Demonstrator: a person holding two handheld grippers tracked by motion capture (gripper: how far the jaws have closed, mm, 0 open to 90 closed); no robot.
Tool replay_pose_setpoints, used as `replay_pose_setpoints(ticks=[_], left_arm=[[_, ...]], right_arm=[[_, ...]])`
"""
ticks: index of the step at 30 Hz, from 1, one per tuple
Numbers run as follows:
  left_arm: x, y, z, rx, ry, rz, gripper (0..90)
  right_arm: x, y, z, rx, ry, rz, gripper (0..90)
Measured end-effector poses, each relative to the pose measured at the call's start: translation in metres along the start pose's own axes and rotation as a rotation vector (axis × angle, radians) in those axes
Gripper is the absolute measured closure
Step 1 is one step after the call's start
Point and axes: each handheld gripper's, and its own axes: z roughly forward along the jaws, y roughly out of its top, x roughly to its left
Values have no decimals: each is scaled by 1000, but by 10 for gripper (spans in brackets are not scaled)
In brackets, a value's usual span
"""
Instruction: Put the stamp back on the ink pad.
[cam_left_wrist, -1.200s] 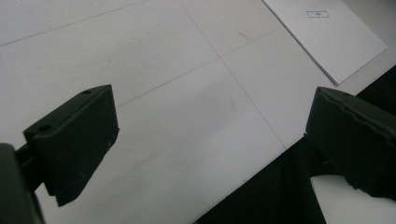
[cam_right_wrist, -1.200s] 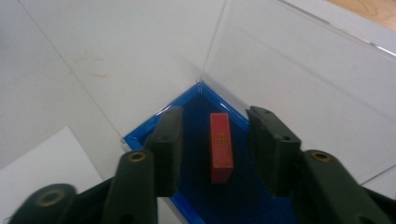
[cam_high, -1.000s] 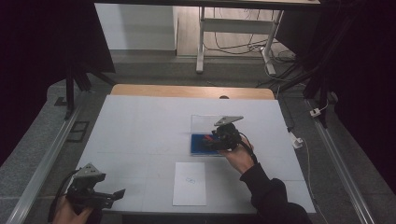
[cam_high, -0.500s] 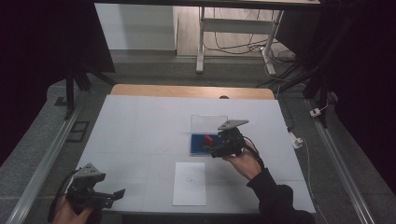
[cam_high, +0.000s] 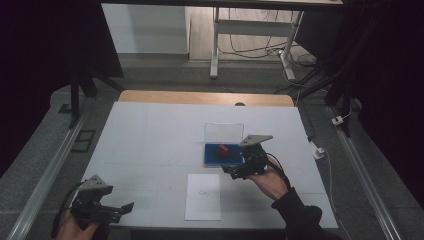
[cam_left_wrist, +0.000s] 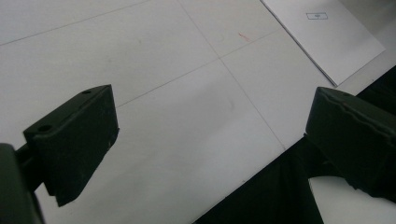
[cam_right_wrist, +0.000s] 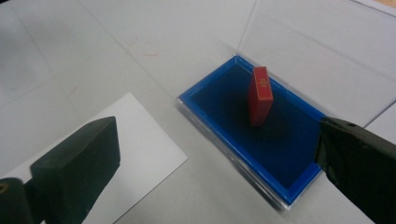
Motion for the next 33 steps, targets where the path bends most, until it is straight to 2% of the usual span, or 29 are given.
replay_pose_setpoints(ticks=[13, 18, 23, 33], left_arm=[[0, 1, 0, -1, -1, -3, 24], [0, 1, 0, -1, -2, -3, 24], [0, 1, 0, -1, -2, -2, 24], [1, 1, 0, 0, -2, -5, 24]], right_arm=[[9, -15, -27, -25, -33, -14, 0], [11, -22, -40, -33, -36, -5, 0], [12, -32, -54, -38, -60, 0, 0], [10, -56, -88, -63, -107, 42, 0]])
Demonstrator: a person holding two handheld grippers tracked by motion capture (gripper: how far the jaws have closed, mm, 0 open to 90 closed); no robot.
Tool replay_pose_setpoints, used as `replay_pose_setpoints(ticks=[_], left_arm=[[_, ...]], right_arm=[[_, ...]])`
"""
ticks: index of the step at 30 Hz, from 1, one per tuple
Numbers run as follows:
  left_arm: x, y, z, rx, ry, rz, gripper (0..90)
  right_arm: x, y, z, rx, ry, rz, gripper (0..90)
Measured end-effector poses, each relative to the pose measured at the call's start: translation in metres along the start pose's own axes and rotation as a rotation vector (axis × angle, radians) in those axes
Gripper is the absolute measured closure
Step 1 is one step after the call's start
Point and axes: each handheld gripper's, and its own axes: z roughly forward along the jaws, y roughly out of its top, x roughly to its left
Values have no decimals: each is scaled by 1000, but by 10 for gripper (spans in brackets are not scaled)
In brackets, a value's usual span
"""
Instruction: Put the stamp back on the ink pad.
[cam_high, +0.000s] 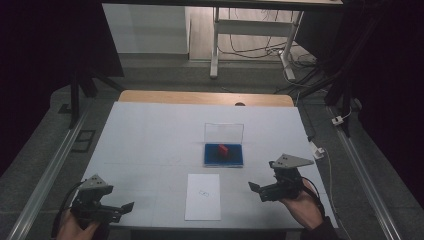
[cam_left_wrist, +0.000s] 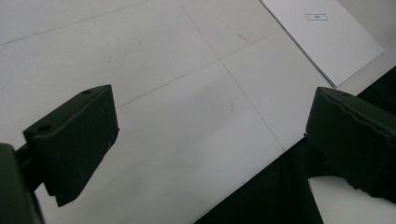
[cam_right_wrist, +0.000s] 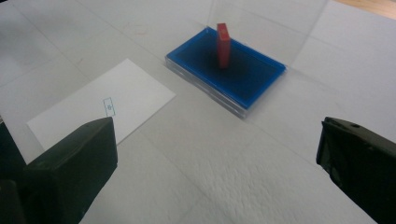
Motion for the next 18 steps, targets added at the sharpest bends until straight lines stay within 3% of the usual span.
replay_pose_setpoints(ticks=[10, 18], left_arm=[[-1, 0, 0, -1, -5, 9, 23], [-1, 0, 0, -1, -10, 14, 23]], right_arm=[[-6, -27, -30, -18, -64, 67, 0], [-10, -48, -44, 21, -127, 114, 0]])
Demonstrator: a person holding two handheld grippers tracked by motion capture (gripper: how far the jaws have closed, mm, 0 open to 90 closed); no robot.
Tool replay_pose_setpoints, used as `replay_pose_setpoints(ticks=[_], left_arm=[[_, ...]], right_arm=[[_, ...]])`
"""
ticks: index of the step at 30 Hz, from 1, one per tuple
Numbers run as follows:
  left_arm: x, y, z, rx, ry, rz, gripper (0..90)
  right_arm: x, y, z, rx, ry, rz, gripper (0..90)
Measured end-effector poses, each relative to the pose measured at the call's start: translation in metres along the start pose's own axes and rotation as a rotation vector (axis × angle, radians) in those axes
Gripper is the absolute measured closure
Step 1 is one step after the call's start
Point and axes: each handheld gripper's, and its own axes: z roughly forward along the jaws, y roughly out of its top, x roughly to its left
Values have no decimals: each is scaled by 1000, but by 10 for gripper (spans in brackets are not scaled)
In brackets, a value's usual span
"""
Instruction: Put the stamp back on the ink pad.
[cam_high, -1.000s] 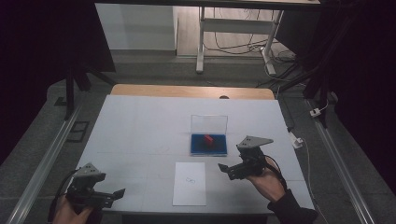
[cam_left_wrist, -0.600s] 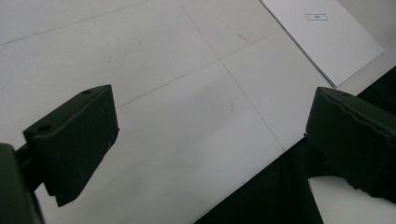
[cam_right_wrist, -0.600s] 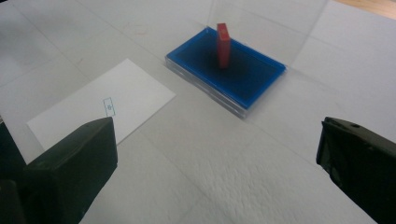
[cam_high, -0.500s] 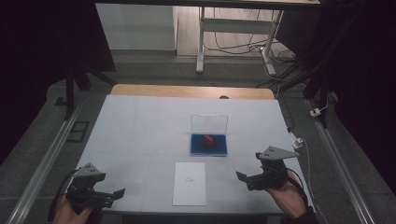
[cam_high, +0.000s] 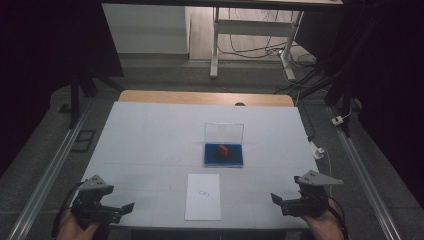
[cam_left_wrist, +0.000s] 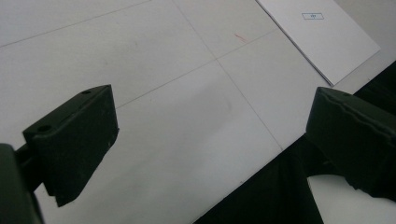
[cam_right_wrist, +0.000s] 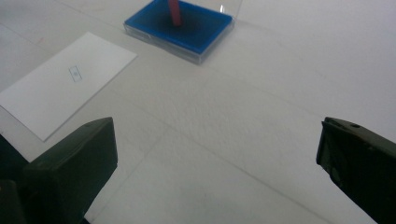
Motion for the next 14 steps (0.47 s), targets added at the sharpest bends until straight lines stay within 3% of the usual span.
replay_pose_setpoints(ticks=[7, 14], left_arm=[[-1, 0, 0, 2, -4, 19, 23], [-2, 1, 1, 8, -5, 23, 23]], right_arm=[[-3, -16, -8, 44, -48, 48, 0], [-5, -19, -7, 67, -57, 65, 0]])
